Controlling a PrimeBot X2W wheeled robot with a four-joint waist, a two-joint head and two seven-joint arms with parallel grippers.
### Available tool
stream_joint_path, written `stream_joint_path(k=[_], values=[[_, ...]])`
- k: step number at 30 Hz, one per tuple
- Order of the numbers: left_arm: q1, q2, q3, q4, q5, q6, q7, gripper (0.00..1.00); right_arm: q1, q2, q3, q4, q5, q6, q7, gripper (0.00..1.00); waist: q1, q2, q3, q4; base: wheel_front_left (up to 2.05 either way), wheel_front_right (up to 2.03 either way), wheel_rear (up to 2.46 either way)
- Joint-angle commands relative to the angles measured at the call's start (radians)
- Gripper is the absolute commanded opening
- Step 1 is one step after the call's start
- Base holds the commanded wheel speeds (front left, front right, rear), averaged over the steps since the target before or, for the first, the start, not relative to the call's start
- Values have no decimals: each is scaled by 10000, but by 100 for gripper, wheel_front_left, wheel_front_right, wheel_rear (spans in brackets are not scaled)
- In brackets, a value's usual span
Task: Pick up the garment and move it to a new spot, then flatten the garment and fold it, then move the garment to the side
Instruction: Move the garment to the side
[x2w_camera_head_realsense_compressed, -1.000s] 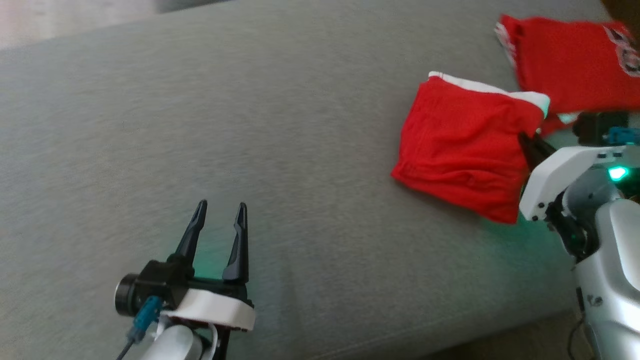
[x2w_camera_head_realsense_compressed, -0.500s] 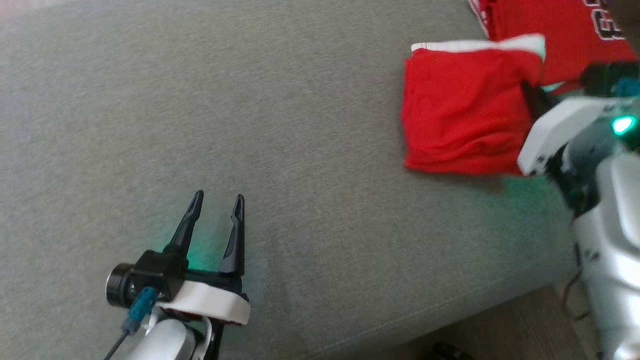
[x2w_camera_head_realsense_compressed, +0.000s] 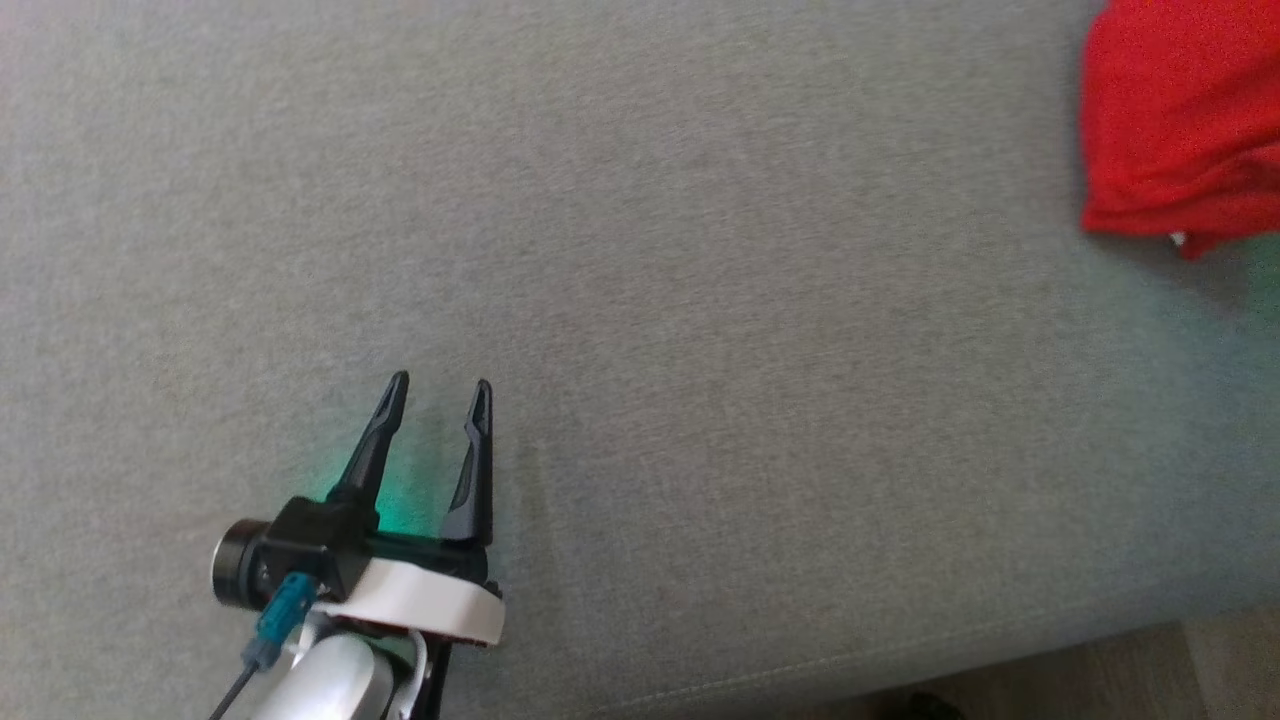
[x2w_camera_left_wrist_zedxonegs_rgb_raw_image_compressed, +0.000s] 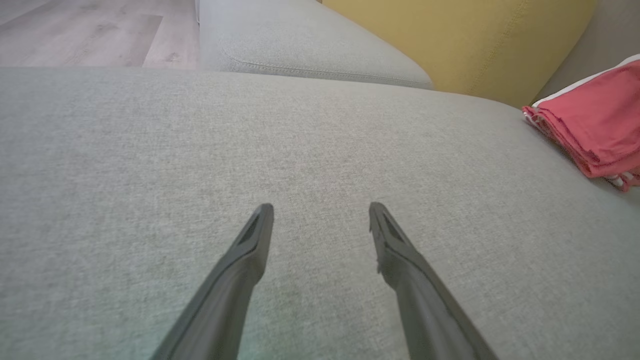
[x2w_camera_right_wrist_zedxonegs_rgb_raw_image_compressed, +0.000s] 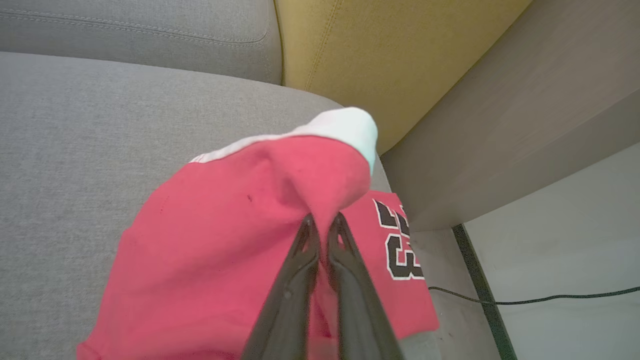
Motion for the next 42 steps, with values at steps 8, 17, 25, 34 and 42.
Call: stream_joint_path(k=[8,17,25,34,42], values=[[-451,172,155,-421,104,88,-31,100,-461,-760,-322,-376,-543,65,191,4,-1,0,376,290,0,0,0],[-578,171,52,-375,126,77,36,100,-478,-397,-619,-482,-1224,65,-538,100,-1,0,431,253,0,0,0],[-534,169,24,-220,32,74,14,100,-436,147,-473,-606,-1290,65,-1030,100,-1,0,-25,259,0,0,0],[-242,148,343,207,-319,177,-321,100,17,1171,-270,-963,-1119,65,-2573,100,-1,0,-1406,666,0,0,0],[458,354,961,526,-776,430,-606,100,1295,2661,-208,-971,-1075,65,-3994,100,-1,0,-2928,1246,0,0,0]])
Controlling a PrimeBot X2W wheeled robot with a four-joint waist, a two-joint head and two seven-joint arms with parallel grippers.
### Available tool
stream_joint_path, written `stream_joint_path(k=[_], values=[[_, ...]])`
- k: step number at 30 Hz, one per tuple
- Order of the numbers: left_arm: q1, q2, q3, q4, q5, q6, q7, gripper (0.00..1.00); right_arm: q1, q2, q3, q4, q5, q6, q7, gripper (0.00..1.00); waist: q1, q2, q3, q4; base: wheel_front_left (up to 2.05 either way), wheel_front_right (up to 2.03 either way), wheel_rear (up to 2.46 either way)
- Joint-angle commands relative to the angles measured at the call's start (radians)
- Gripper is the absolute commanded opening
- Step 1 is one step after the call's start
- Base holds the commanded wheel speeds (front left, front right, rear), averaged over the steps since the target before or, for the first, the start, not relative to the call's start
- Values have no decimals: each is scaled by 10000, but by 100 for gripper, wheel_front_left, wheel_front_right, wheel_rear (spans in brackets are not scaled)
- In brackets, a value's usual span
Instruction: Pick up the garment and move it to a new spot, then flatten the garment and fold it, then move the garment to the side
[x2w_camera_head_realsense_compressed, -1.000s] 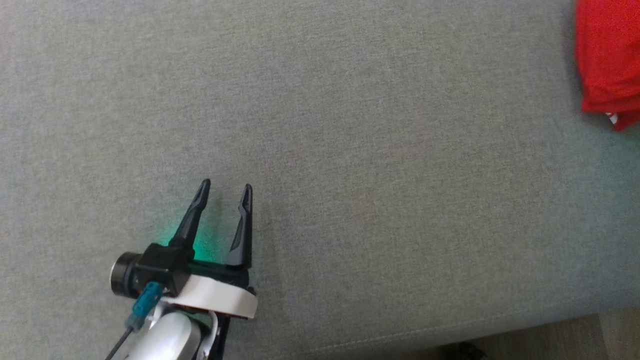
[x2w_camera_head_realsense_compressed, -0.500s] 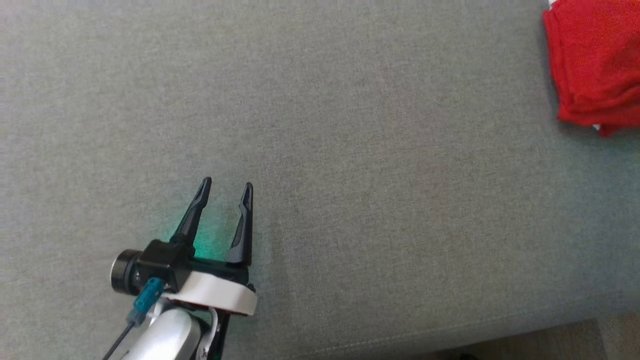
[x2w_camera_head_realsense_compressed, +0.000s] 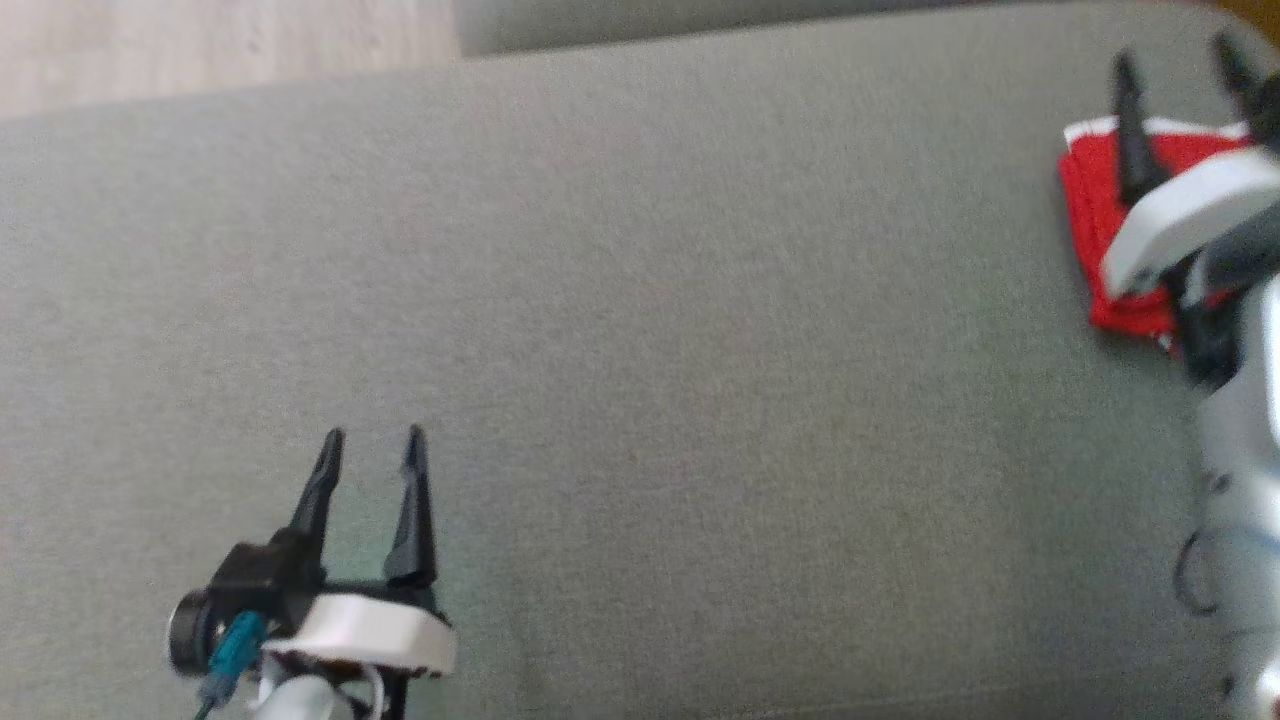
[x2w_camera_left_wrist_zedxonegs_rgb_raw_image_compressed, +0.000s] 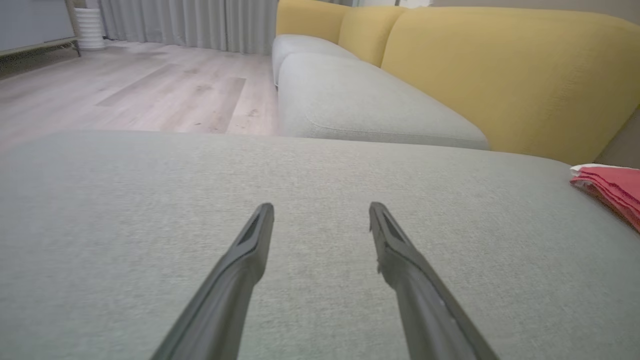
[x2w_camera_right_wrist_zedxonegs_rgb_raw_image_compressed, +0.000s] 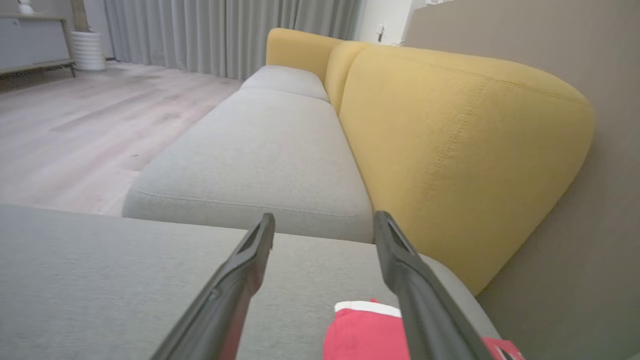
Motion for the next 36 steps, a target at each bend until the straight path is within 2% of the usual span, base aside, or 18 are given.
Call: stream_joint_path(k=[1,7,12,15,25,36], values=[[11,297,551,-210,-105,119,-130,100,177,318,123,-351,38,65,-344,100,2,-1,-794,426,0,0,0],[776,431,840,-139,-403,282,-228,100,1804,1414,6,-615,-60,65,-1157,100,2,-1,-1743,780,0,0,0],[1231,417,860,-107,-516,350,-280,100,3463,1974,-273,-1378,38,65,-1589,100,2,-1,-2096,1036,0,0,0],[1376,401,819,-68,-522,352,-302,100,4210,2044,-241,-1814,33,65,-1725,100,2,-1,-2195,1097,0,0,0],[1632,212,652,67,-549,397,-359,100,7244,2066,368,-3519,1259,65,-2247,100,2,-1,-2453,1070,0,0,0],[1757,119,608,292,-590,561,-345,100,7904,2067,652,-4367,973,65,-2225,100,2,-1,-2553,904,0,0,0]])
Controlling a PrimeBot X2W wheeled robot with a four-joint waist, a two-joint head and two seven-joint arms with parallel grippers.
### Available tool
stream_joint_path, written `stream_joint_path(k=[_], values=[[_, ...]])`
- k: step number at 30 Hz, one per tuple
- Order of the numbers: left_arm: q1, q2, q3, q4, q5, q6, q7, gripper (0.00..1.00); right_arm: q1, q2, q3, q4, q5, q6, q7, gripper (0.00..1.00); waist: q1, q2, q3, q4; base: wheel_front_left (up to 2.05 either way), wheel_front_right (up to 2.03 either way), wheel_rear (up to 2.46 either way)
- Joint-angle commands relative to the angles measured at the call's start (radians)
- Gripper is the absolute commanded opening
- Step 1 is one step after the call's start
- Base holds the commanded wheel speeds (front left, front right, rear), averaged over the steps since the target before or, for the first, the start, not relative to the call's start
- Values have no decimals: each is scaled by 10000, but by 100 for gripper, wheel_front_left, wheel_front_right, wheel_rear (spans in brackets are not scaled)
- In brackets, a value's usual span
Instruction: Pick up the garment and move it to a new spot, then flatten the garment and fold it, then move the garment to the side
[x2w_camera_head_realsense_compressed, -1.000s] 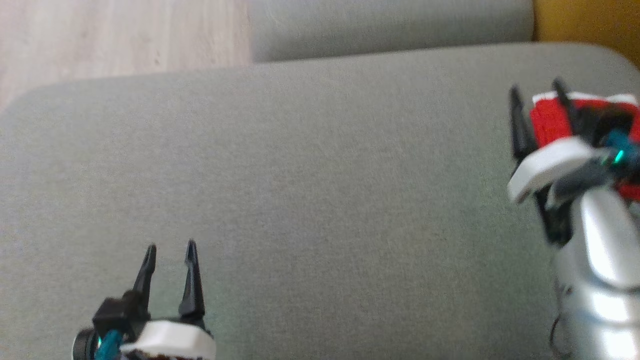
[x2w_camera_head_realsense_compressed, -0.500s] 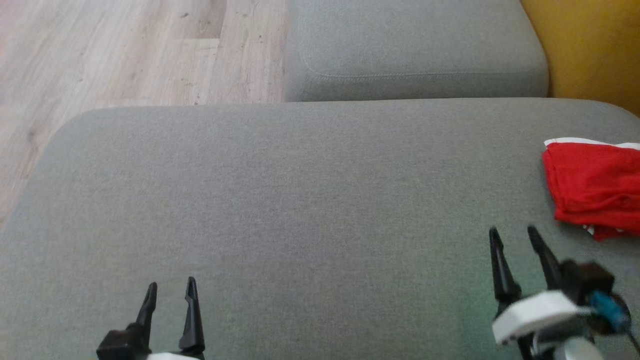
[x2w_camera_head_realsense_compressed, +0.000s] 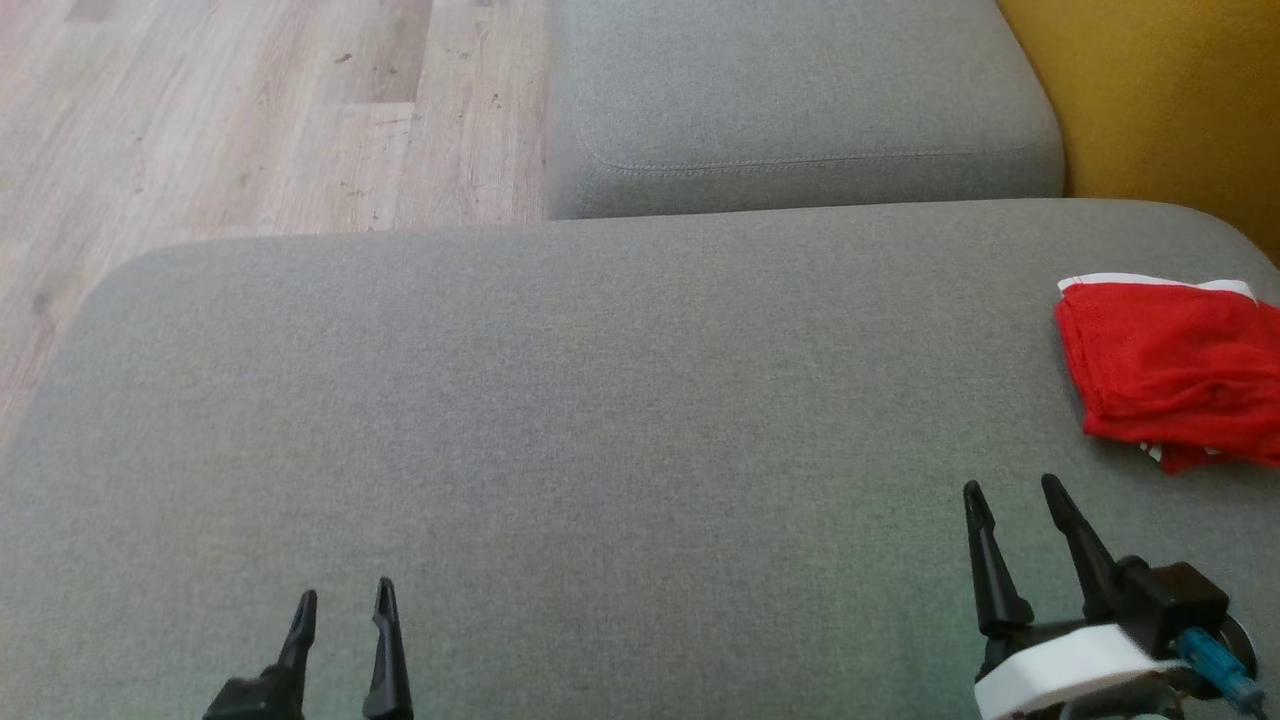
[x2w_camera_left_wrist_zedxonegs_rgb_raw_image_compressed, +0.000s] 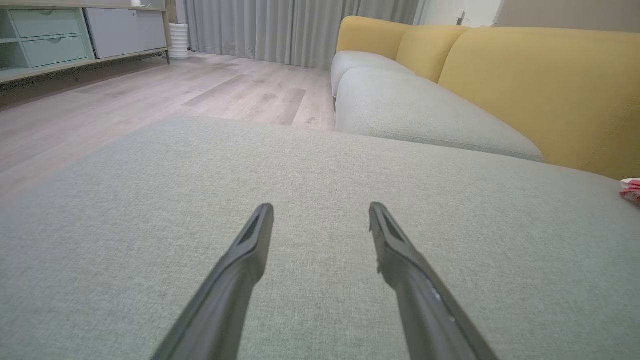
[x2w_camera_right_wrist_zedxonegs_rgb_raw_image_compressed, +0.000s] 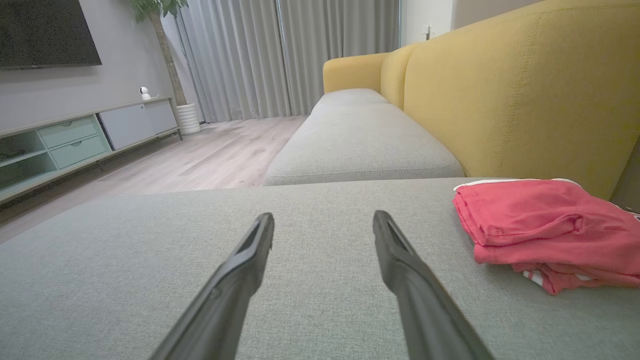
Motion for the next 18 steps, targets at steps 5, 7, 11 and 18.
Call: stream_joint_path(k=[5,7,11,18], values=[[-355,76,328,-179,-83,78,-82,100,-207,-65,253,-418,-98,65,21,100,0,-1,19,37,0,0,0],[-365,68,307,-185,-93,71,-75,100,-216,-65,265,-417,-91,65,31,100,0,-1,25,63,0,0,0],[-399,60,280,-224,-113,59,-78,100,-246,-65,295,-363,-75,65,31,100,0,-1,51,119,0,0,0],[117,-185,-61,459,-152,4,28,0,96,2,70,543,15,-2,17,0,1,-1,65,138,0,0,0]])
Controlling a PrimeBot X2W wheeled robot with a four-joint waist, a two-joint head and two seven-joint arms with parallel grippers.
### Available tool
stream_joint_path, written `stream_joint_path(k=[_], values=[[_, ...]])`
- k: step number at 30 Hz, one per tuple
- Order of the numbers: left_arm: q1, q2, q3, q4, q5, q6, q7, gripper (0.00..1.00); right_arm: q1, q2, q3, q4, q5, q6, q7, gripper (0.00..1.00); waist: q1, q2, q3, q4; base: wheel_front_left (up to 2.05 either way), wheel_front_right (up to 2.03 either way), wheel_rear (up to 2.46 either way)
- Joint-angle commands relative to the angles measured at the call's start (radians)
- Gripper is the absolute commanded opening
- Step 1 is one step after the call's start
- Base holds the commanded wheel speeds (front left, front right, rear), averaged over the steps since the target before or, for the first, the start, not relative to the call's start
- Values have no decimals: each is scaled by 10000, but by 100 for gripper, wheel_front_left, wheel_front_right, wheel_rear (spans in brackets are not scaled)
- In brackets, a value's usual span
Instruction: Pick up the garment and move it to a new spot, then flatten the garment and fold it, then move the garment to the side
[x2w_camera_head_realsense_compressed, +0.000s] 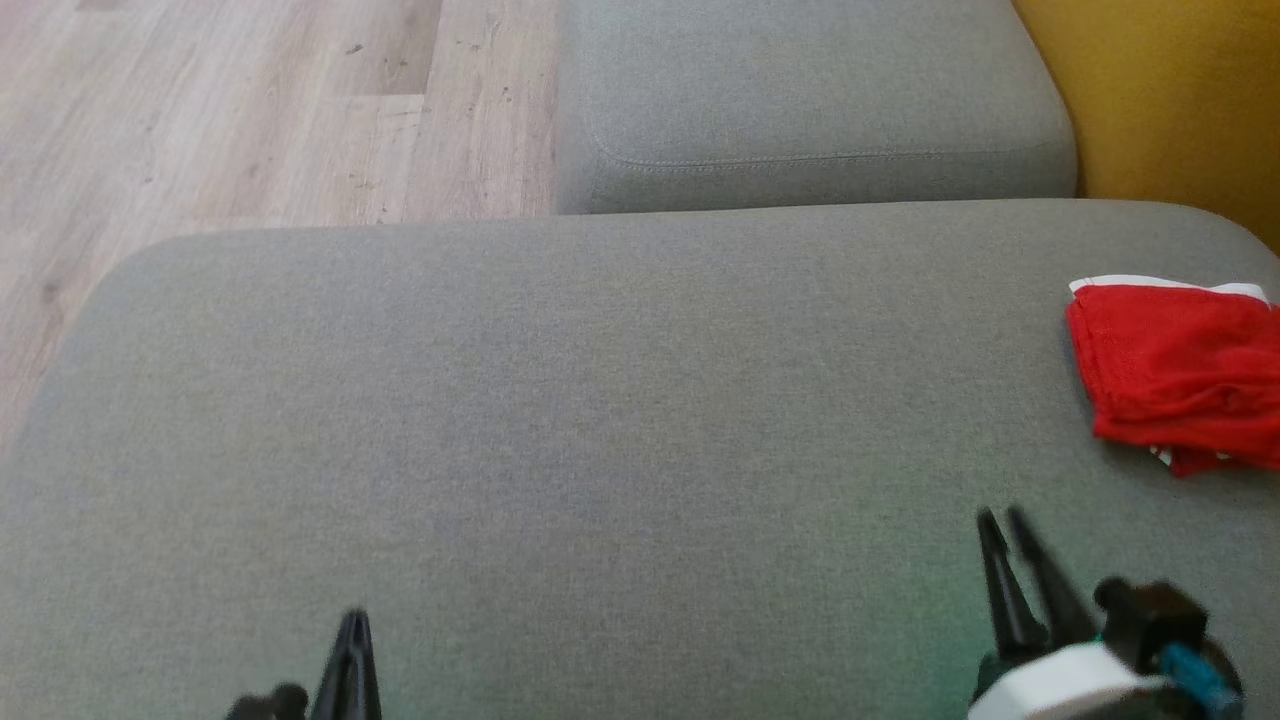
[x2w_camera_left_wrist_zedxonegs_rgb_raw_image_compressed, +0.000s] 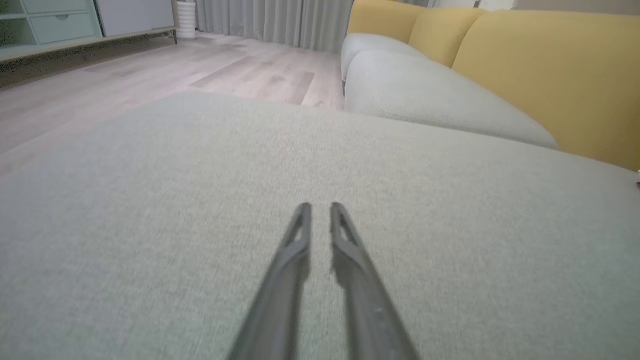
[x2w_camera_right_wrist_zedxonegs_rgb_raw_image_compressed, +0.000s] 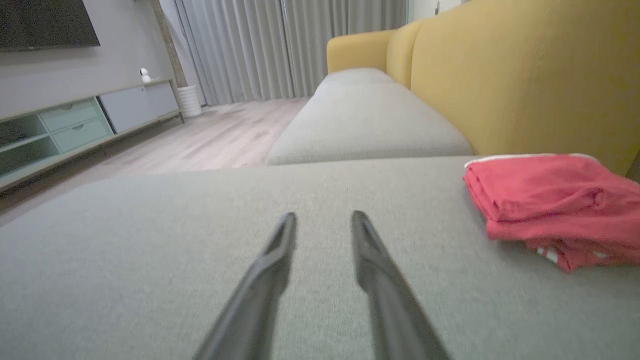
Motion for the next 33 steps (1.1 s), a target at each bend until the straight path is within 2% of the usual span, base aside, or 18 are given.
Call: stream_joint_path(k=[1,33], values=[[76,-69,6,136,-33,-12,9,0,89,0,6,172,50,0,0,0,1,-1,3,-1,0,0,0],[-514,-646,1443,275,-2503,-1122,787,0,-554,-186,-148,350,3909,17,401,0,0,-1,206,-110,0,0,0]])
